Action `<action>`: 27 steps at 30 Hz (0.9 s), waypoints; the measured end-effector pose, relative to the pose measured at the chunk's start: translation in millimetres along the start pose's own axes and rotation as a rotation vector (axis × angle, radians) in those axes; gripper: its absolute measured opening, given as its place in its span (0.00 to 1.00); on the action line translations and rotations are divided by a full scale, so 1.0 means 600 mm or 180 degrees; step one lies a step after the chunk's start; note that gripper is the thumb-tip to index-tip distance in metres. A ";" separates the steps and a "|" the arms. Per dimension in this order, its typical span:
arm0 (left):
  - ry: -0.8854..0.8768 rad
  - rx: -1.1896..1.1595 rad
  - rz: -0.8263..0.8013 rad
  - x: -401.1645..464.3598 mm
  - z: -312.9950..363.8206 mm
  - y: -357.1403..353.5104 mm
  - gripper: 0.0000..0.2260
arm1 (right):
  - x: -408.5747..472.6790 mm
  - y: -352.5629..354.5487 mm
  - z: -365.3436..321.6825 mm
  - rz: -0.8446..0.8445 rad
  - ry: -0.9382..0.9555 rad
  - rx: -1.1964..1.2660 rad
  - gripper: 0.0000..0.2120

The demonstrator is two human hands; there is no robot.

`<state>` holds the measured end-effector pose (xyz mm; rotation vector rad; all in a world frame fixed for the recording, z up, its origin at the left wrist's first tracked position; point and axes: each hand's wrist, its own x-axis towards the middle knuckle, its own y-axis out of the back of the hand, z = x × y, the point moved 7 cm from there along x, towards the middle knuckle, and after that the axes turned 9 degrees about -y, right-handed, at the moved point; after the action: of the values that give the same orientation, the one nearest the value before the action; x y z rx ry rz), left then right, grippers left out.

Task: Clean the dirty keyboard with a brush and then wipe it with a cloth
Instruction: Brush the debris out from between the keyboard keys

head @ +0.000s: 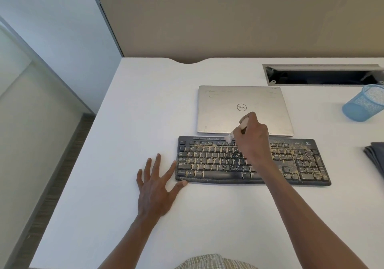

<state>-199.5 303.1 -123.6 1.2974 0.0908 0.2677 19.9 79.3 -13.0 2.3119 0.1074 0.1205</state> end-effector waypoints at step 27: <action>0.0005 -0.0013 -0.0007 -0.001 0.000 0.000 0.33 | 0.005 0.039 0.032 0.0334 -0.0159 0.0485 0.06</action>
<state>-199.9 303.0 -123.6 1.2930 0.0930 0.2670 26.1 49.8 -8.8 2.4714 -0.0313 0.1108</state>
